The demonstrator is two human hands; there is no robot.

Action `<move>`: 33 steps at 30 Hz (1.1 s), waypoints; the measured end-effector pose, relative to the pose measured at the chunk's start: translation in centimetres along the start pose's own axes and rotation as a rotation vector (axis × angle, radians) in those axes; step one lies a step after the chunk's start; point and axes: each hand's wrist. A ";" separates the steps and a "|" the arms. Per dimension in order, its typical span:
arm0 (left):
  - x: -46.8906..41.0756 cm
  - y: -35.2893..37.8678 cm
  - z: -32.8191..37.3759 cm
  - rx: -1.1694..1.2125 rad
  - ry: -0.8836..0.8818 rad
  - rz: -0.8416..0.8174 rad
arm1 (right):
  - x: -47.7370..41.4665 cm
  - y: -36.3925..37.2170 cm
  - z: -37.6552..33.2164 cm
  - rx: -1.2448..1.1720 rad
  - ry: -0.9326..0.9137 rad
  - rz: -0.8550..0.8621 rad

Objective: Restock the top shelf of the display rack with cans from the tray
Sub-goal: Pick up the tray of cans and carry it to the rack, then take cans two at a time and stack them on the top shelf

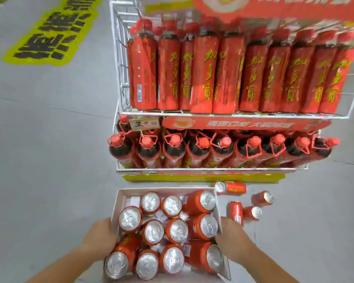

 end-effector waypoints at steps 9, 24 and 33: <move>-13.1 8.4 -4.0 0.039 -0.050 0.003 | -11.8 8.6 5.9 0.067 -0.013 -0.041; -24.8 12.5 -3.2 0.018 0.016 -0.002 | -20.7 9.9 8.8 0.027 0.048 -0.007; -20.9 10.6 -2.4 -0.112 0.421 0.241 | -17.5 9.7 7.9 -0.204 0.058 0.141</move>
Point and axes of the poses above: each hand's wrist, its own x-axis away from the middle knuckle, its own y-axis out of the palm, z = x × y
